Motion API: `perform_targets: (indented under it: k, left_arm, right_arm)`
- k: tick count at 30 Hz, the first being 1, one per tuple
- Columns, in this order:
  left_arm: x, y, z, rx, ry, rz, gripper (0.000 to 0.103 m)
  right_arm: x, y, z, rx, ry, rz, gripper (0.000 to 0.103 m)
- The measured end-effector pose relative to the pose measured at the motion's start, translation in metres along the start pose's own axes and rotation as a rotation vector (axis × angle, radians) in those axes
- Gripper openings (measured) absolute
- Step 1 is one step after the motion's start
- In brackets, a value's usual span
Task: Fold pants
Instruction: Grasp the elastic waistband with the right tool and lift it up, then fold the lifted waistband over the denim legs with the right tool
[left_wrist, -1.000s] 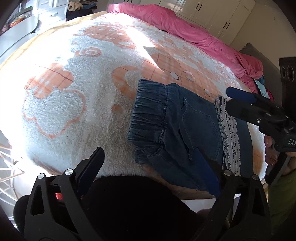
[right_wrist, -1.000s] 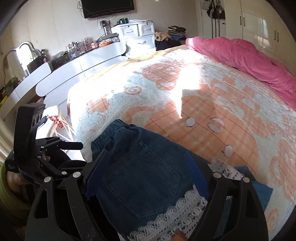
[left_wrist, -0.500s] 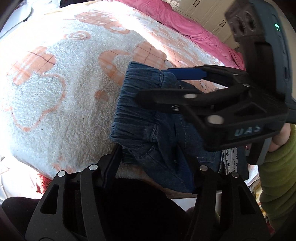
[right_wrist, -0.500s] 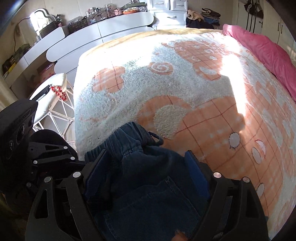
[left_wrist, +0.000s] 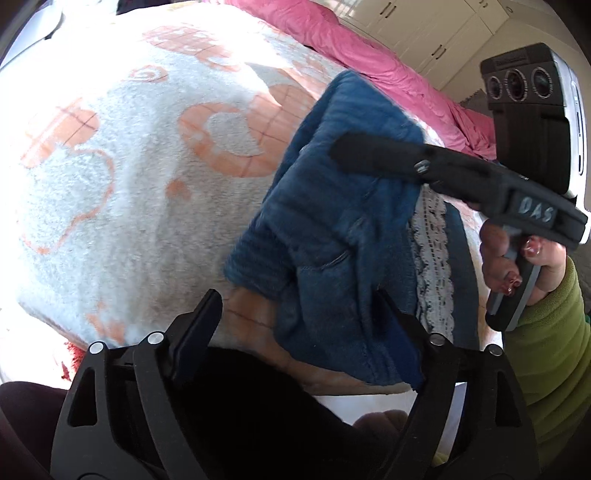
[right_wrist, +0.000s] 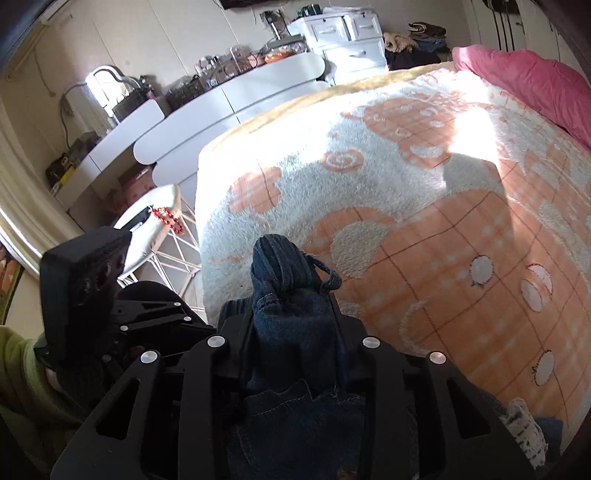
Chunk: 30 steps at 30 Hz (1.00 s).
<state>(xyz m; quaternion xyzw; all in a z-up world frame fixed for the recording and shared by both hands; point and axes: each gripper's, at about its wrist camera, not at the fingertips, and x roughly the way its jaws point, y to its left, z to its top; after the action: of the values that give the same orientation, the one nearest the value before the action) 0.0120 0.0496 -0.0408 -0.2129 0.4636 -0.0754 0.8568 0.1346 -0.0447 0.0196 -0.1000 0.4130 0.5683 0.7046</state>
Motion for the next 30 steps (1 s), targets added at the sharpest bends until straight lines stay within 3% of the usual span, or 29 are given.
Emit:
perform_targets:
  k: [7,13,16,19,22,25,30]
  left_arm:
    - [0.015,-0.041,0.001,0.018,0.044,-0.170,0.076]
    - [0.022,-0.086,0.002,0.090,0.057,-0.214,0.075]
    - [0.023,-0.106,0.002,0.123,0.049,-0.238,0.075]
    - [0.025,-0.123,-0.001,0.170,0.040,-0.285,0.076]
    - [0.031,-0.136,-0.012,0.224,0.078,-0.330,0.076]
    - [0.038,-0.142,-0.018,0.262,0.119,-0.346,0.076]
    - [0.049,-0.149,-0.030,0.302,0.137,-0.283,0.077]
  right_arm:
    - [-0.061,-0.024,-0.024,0.053,-0.098,-0.007,0.032]
    - [-0.100,-0.037,-0.048,0.069,-0.168,-0.033,0.032]
    - [-0.120,-0.048,-0.063,0.108,-0.198,-0.037,0.038]
    - [-0.142,-0.065,-0.082,0.179,-0.260,-0.059,0.053]
    - [-0.167,-0.082,-0.106,0.257,-0.303,-0.113,0.056]
    - [-0.178,-0.086,-0.129,0.282,-0.287,-0.197,0.062]
    - [-0.157,-0.080,-0.158,0.305,-0.217,-0.232,0.066]
